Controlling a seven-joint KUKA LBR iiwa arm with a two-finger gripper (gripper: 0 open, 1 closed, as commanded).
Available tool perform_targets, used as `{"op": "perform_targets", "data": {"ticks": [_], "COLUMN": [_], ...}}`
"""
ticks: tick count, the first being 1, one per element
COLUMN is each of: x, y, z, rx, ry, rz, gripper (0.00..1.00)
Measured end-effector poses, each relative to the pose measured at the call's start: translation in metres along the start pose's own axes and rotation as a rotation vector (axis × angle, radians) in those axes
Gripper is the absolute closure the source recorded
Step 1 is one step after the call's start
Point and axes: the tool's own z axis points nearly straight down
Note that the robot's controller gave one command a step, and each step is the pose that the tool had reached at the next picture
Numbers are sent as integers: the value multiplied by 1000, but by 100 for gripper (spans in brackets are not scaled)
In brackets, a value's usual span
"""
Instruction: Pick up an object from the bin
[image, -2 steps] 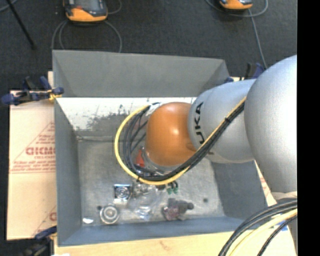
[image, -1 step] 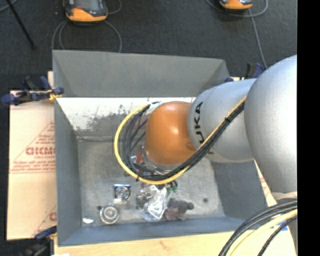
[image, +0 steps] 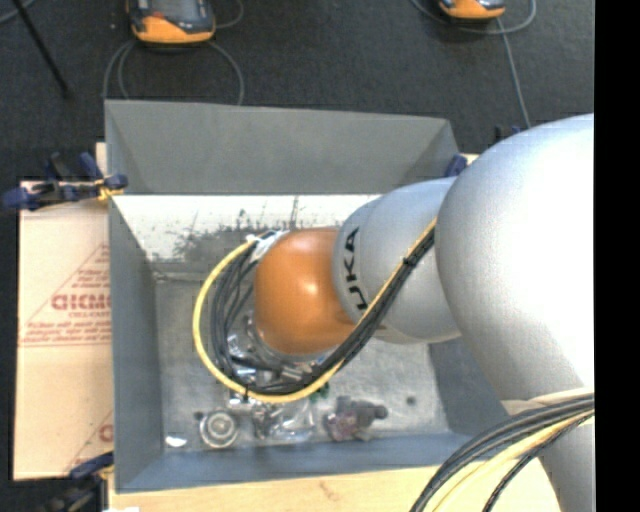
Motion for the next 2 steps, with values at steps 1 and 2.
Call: {"op": "perform_targets", "data": {"ticks": [1,2], "x": [-10,-13], "y": [-26,-26], "z": [0,-2], "rx": [-5,-3], "ry": [-2,-10], "rz": [19,21], "gripper": [0,100]}}
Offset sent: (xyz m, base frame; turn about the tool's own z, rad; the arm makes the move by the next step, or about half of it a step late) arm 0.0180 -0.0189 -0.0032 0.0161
